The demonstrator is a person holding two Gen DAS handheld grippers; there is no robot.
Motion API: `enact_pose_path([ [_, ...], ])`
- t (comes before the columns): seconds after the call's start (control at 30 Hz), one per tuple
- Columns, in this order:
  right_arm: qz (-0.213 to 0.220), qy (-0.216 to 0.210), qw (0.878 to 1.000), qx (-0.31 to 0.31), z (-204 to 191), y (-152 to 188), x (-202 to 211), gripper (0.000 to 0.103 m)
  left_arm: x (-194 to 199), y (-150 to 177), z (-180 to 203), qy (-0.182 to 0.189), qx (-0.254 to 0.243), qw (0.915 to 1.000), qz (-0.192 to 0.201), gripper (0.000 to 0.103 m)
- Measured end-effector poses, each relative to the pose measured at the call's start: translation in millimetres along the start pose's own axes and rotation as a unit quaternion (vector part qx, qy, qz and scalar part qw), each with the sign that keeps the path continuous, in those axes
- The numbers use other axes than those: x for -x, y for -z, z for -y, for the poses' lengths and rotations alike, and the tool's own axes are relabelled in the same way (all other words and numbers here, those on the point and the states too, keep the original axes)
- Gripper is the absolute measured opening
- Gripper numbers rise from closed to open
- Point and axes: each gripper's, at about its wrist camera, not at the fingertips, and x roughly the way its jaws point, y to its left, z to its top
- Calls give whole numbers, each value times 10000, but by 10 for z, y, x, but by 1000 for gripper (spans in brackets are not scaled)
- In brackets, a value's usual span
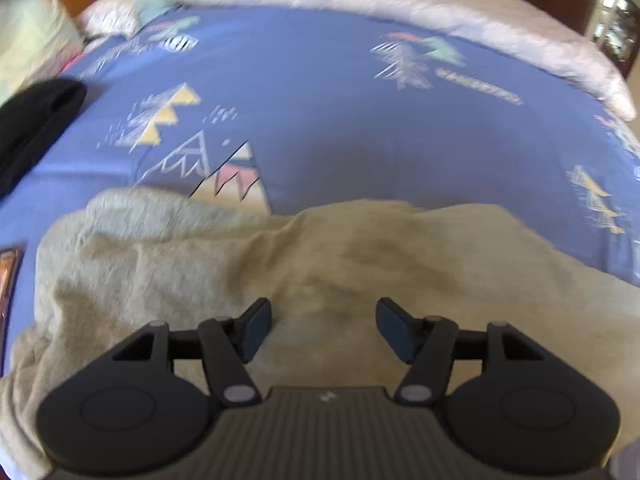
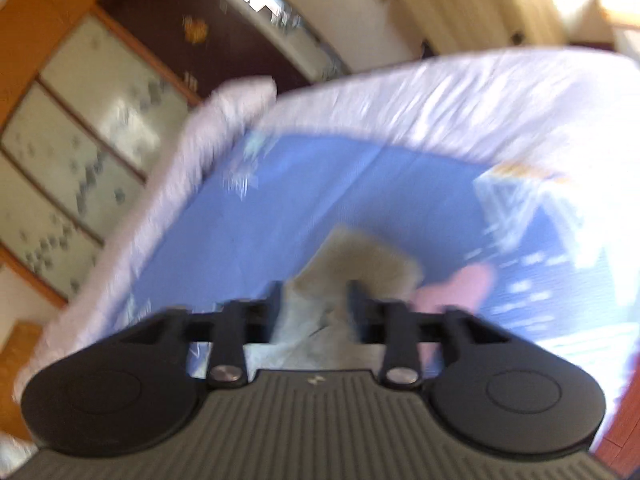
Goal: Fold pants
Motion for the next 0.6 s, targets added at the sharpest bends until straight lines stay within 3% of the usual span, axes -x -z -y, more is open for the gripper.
enact_pose_path([
  [0.2, -220, 30, 9988, -442, 301, 88, 146, 50, 341, 105, 436, 585, -449, 9973, 78, 61],
  [0.37, -444, 167, 9982, -370, 180, 80, -245, 50, 447, 160, 705, 980, -665, 9929, -90, 62],
  [0.5, -360, 195, 9990, -178, 52, 34, -444, 49, 443, 207, 785, 1000, -741, 9920, -228, 62],
  [0.53, -411, 203, 9988, -150, 18, 25, -494, 43, 430, 211, 785, 988, -732, 9920, -269, 62],
  [0.57, -465, 217, 9986, -134, -9, 22, -527, 27, 423, 221, 782, 977, -706, 9922, -311, 62],
  [0.6, -513, 216, 9984, -124, -38, 23, -537, 25, 419, 228, 769, 982, -668, 9923, -351, 62],
])
